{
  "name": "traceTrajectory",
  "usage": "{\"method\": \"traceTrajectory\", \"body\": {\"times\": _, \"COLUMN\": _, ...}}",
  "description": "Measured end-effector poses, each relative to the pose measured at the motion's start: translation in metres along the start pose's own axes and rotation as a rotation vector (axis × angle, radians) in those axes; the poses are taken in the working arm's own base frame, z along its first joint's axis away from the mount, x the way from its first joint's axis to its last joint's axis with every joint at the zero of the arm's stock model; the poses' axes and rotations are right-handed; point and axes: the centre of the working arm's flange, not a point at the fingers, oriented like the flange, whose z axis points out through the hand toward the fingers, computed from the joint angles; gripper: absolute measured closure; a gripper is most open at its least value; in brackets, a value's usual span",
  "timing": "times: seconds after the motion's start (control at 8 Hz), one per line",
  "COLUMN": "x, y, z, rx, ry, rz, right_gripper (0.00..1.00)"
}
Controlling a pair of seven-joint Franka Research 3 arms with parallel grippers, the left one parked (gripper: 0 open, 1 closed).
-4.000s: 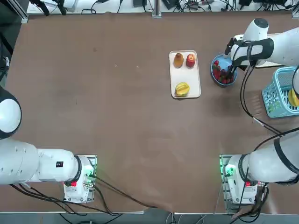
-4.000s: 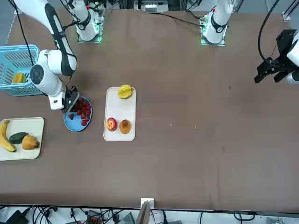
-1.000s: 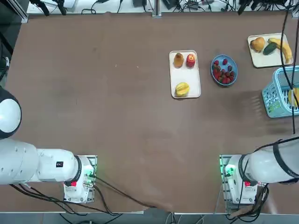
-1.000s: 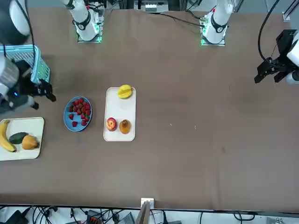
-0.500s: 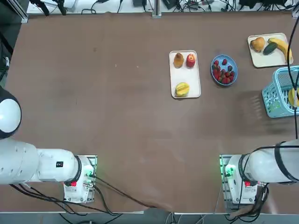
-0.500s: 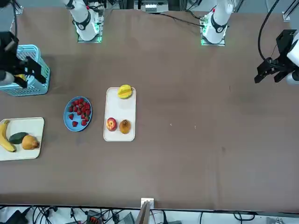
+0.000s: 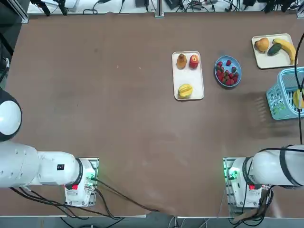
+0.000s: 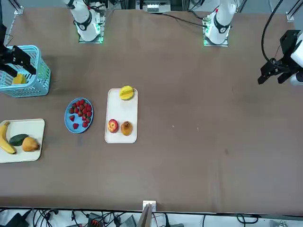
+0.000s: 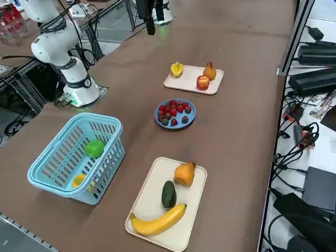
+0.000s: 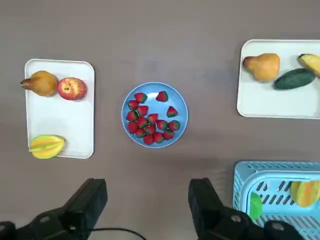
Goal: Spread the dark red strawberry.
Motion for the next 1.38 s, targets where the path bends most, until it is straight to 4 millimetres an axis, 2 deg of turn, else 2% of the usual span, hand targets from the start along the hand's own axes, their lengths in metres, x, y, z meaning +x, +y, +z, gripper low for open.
{"method": "traceTrajectory", "body": {"times": 0.5, "x": 0.003, "y": -0.025, "z": 0.004, "rx": -0.041, "ry": -0.01, "rz": 0.014, "right_gripper": 0.0}}
{"method": "traceTrajectory", "body": {"times": 1.38, "x": 0.003, "y": -0.023, "z": 0.004, "rx": -0.042, "ry": -0.01, "rz": 0.019, "right_gripper": 0.0}}
